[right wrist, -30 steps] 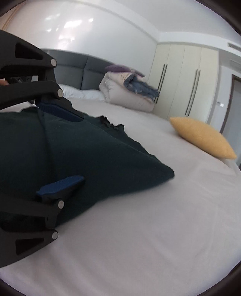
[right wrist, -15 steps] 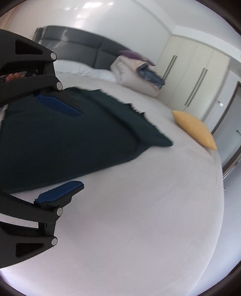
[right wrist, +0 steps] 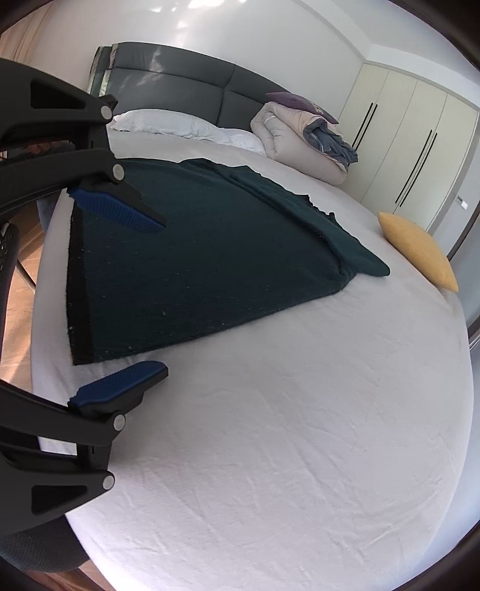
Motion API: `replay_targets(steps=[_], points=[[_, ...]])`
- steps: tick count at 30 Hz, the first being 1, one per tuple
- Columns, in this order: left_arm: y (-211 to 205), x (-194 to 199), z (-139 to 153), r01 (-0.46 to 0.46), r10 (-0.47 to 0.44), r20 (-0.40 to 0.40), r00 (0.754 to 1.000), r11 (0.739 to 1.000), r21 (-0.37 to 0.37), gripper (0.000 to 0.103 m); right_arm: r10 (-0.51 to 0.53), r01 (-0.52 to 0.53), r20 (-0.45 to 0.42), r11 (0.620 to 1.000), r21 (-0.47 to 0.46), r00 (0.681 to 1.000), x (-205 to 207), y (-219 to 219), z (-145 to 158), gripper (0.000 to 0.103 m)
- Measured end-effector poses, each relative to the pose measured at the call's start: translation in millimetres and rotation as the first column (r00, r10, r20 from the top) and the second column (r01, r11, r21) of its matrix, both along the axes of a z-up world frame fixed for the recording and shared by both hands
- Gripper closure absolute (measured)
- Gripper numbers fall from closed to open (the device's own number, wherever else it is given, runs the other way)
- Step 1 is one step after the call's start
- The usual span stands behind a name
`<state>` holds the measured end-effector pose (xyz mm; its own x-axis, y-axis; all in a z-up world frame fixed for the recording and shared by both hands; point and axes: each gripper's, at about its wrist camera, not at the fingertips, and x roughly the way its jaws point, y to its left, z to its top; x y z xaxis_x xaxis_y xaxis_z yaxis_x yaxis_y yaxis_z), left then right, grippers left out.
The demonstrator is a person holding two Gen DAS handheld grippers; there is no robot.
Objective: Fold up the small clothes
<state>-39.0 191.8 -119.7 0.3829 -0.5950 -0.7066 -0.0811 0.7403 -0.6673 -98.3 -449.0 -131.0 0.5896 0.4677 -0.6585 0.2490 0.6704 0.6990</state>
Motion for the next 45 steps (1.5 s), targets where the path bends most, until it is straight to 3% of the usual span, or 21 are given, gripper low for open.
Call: replay_targets(steps=[5,8,12,17,19,20,21,22,33,38,42,45], points=[[9.2,-6.0,-3.2,0.003,-0.003,-0.011,1.000,0.999,-0.048,0.091,0.019,-0.019,-0.020,1.000,0.014,1.000,-6.7,0.3,-0.3,0.029],[13.8,-9.4,-5.5,0.002,-0.003,-0.016,1.000,0.996,-0.084,0.086,0.004,-0.004,-0.029,1.000,0.014,1.000,-12.3,-5.5,3.7,0.030],[27.3,-15.1,-14.7,-0.014,0.008,-0.035,0.999,0.984,-0.179,0.083,-0.026,0.029,-0.051,0.998,0.064,0.998,-15.2,-17.2,-1.6,0.030],[35.9,-19.3,-11.2,-0.001,-0.007,-0.041,0.999,0.985,-0.175,0.080,-0.001,0.007,-0.073,0.997,0.080,0.997,-12.0,-19.4,-2.8,0.030],[39.3,-20.3,-9.7,0.005,-0.012,-0.038,0.999,0.984,-0.177,0.053,0.010,-0.003,-0.079,0.996,0.089,0.997,-10.8,-20.5,-3.4,0.030],[41.9,-21.9,-8.5,0.006,-0.012,-0.029,1.000,0.980,-0.199,0.024,0.013,-0.005,-0.081,0.995,0.100,0.997,-10.9,-21.1,-4.3,0.030],[43.1,-23.7,-7.3,0.012,-0.017,-0.018,1.000,0.974,-0.225,0.011,0.016,-0.007,-0.084,0.994,0.113,0.996,-11.2,-21.9,-5.6,0.030],[42.3,-24.4,-5.6,0.021,-0.026,-0.020,0.999,0.973,-0.231,0.008,0.019,-0.008,-0.087,0.992,0.123,0.996,-11.5,-22.3,-6.5,0.030],[27.4,-9.1,-7.2,0.112,-0.126,-0.074,0.989,0.980,-0.163,0.008,0.061,-0.047,-0.077,0.984,0.169,0.995,-10.5,-19.6,-10.9,0.030],[27.1,0.7,-13.6,0.116,-0.144,-0.108,0.984,0.965,-0.235,0.008,0.059,-0.043,-0.066,0.975,0.216,0.996,-13.6,-24.9,-15.3,0.030],[18.6,3.2,-13.6,0.142,-0.172,-0.108,0.979,0.961,-0.238,0.008,0.068,-0.051,-0.067,0.974,0.222,0.995,-14.3,-25.4,-15.3,0.031],[18.2,4.6,-17.9,0.139,-0.177,-0.105,0.979,0.944,-0.299,0.009,0.074,-0.056,-0.071,0.973,0.225,0.995,-13.7,-25.8,-15.2,0.031]])
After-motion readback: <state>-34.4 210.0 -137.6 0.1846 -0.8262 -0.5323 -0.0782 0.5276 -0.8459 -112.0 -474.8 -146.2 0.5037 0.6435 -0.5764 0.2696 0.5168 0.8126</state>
